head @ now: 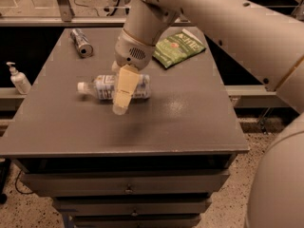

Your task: Knock blue plastic bottle over

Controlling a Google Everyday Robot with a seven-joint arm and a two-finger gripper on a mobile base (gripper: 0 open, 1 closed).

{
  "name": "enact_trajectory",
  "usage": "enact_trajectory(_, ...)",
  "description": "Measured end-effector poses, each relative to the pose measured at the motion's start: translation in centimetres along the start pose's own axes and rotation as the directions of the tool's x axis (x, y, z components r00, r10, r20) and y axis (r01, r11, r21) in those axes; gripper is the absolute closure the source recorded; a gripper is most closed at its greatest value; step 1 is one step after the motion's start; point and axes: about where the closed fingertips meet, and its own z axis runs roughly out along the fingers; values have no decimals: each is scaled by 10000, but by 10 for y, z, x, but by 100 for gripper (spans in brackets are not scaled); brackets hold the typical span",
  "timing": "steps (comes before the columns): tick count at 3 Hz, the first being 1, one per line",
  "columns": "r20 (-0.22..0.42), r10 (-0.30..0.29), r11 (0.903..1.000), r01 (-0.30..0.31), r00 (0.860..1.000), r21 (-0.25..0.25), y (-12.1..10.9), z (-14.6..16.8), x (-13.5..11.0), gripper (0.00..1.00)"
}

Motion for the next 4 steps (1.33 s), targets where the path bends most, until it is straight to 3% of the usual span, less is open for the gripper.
enact_trajectory(2,540,643,9960,-675,9965,592,14,-9,11,0)
enact_trajectory(3,1098,1121,9857,-1245,9876,1136,26,-27,25,0)
enact_trajectory(4,2364,1071,9691,-1545,9657,1924,43,-52,37,0)
